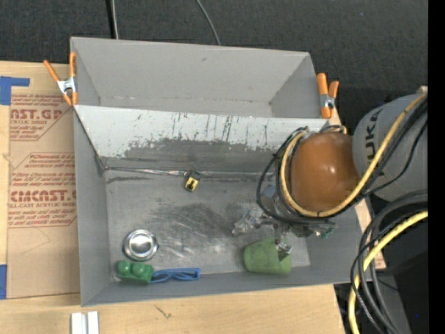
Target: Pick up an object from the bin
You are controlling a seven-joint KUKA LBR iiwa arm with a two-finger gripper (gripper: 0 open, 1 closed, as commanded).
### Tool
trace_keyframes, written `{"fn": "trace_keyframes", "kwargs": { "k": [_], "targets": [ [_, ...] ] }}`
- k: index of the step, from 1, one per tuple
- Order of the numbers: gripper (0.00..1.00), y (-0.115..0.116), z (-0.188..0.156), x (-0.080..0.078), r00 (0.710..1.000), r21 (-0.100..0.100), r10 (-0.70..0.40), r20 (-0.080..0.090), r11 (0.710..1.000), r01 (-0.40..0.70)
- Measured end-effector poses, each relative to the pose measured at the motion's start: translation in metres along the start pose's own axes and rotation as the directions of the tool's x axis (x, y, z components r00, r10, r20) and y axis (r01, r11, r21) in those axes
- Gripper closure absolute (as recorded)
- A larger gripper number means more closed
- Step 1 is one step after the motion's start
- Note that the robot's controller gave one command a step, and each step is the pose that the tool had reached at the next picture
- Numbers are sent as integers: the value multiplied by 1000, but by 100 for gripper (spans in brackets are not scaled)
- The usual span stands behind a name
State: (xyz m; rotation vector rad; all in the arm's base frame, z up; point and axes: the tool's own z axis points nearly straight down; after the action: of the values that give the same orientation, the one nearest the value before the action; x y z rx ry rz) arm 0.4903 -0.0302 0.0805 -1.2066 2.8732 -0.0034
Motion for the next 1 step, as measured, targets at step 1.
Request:
{"fn": "trace_keyframes", "kwargs": {
  "k": [1],
  "targets": [
    [0, 5, 0, -5, 999, 4, -43, -7, 999, 43]
  ]
}}
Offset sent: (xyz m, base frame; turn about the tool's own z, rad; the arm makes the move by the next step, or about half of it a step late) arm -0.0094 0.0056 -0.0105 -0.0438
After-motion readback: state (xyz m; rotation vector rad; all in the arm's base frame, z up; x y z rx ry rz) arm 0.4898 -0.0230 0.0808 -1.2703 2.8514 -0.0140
